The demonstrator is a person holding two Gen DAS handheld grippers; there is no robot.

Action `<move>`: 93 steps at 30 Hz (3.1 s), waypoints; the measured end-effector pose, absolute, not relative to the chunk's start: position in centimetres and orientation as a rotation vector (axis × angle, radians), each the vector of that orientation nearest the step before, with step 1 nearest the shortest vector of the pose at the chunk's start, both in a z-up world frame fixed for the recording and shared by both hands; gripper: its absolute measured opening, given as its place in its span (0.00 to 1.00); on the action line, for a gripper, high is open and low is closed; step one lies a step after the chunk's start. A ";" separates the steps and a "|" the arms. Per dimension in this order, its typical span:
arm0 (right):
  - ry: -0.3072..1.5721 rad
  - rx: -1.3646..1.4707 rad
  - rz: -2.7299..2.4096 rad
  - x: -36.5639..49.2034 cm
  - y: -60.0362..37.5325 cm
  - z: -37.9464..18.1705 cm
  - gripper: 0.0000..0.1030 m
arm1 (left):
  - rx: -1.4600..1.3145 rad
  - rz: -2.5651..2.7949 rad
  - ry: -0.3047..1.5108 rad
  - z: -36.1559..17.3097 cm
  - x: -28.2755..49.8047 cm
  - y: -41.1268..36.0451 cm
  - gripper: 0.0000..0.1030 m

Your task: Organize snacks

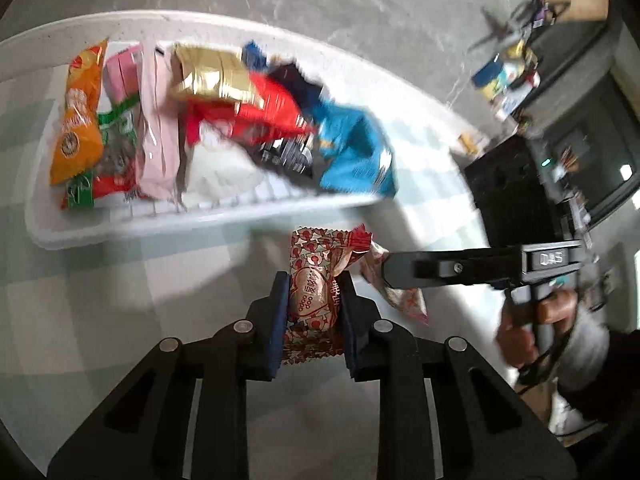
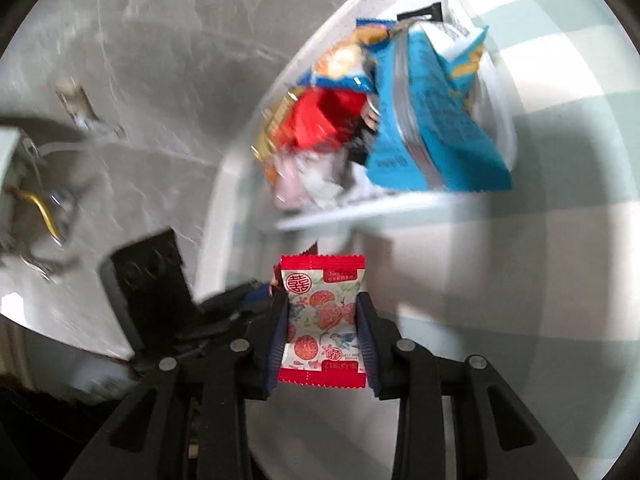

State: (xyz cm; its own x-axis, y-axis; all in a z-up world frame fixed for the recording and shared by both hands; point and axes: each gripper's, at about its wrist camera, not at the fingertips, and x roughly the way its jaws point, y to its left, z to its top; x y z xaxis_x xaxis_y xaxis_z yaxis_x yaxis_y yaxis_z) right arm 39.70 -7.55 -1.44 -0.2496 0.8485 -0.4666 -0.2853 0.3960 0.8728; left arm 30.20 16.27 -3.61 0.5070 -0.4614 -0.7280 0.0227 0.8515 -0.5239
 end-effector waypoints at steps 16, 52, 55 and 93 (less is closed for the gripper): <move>1.144 0.387 1.064 49.2 3.1 5.1 0.50 | -0.473 -0.053 0.814 4.0 36.6 24.6 0.24; 0.801 0.017 0.717 31.9 -11.4 14.5 1.00 | -0.005 -0.015 0.756 13.6 25.8 9.8 1.00; 0.805 0.022 0.709 31.5 -11.6 14.4 1.00 | 0.011 -0.016 0.754 13.7 25.4 9.6 1.00; 0.847 -0.012 0.733 30.2 -10.6 13.3 1.00 | -0.043 -0.083 0.696 12.8 24.5 10.3 1.00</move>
